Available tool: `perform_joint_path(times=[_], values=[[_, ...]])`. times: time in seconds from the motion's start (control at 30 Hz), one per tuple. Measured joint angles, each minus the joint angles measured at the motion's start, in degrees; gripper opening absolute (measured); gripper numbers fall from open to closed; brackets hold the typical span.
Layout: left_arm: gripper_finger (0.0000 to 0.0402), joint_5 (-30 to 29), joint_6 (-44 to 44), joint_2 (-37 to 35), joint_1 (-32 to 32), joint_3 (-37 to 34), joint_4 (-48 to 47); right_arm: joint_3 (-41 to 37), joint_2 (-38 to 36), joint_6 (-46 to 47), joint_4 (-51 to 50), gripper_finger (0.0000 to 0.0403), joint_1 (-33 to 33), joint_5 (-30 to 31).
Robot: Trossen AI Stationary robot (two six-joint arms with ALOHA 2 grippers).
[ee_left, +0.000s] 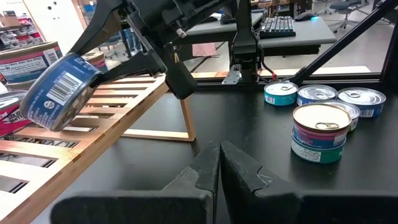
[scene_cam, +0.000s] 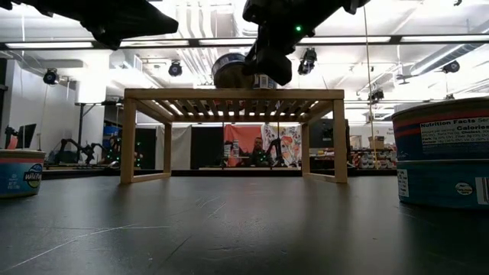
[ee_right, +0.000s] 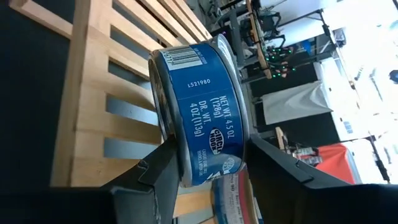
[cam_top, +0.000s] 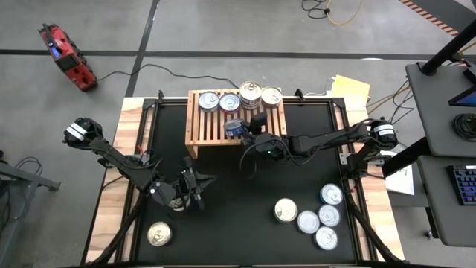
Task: Stack canned seafood by type on shelf
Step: Put the blue tuna can on the shelf aligned with the other red tuna can
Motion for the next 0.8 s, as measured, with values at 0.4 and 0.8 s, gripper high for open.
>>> perform_joint_path(times=[0.4, 0.8], values=[[0.0000, 0.02, 0.00, 0.02, 0.00, 0.00, -0.41, 2.51, 0.00, 9.47, -9.85, 0.0209, 0.00, -0.16], [0.0000, 0.02, -0.94, 0.02, 0.00, 0.00, -0.41, 2.62, -0.02, 12.82, -10.18, 0.0254, 0.02, -3.13]])
